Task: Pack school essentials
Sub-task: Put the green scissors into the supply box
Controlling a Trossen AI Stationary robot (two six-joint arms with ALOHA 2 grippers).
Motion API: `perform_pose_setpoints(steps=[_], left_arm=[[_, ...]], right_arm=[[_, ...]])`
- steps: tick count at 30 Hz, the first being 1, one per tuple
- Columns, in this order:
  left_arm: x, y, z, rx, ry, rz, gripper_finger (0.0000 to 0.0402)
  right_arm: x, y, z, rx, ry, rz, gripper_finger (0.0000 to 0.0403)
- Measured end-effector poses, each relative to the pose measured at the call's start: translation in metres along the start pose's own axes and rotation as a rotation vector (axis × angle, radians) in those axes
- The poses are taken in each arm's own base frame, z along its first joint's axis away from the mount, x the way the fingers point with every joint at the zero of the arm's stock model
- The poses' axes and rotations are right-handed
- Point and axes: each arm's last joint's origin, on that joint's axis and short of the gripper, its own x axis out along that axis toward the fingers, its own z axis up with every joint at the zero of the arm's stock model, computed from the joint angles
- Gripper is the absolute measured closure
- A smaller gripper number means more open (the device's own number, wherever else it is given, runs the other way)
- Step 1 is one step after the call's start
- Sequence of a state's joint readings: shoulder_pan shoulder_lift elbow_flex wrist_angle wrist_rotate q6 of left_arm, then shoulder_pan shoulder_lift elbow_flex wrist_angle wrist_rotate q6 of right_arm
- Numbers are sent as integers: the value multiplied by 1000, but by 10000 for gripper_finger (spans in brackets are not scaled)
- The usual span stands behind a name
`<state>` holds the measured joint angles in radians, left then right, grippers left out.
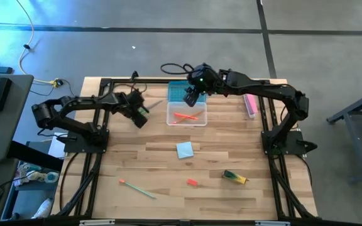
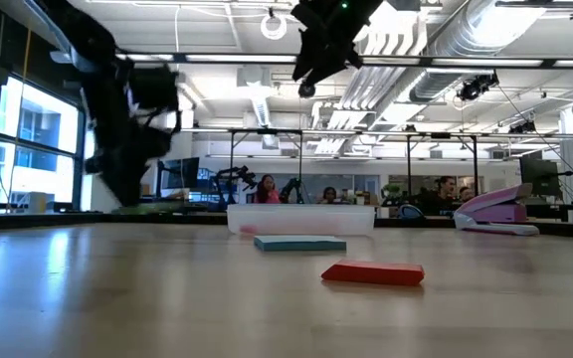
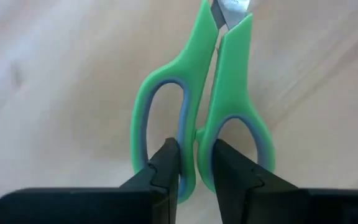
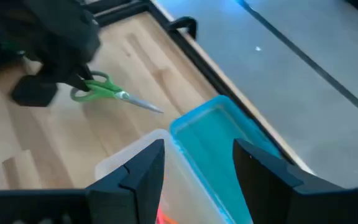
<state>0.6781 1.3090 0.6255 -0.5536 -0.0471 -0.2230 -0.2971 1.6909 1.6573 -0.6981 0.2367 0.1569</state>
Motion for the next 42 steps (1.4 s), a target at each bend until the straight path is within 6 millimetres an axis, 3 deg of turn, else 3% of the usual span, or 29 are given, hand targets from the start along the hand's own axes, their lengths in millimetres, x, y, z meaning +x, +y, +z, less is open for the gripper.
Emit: perform_pose_setpoints(steps=[8, 14, 19, 22, 32, 42], left_arm=[[-51, -33, 52, 109, -262, -142, 342], [-64, -68, 89, 265, -373, -178, 342], [-56, -91, 118, 387, -378, -128, 341], [-41, -97, 127, 400, -280, -112, 341], [15, -109, 123, 636, -51, -89, 340], [23, -111, 129, 643, -97, -89, 339]], right_arm=[[-25, -27, 6, 79, -50, -124, 224], [-42, -48, 10, 168, -100, -225, 224], [-44, -58, 10, 178, -93, -247, 224], [-44, -61, 7, 164, -66, -258, 224], [-44, -61, 3, 133, -21, -263, 224], [-44, -62, 2, 130, -8, -265, 224]])
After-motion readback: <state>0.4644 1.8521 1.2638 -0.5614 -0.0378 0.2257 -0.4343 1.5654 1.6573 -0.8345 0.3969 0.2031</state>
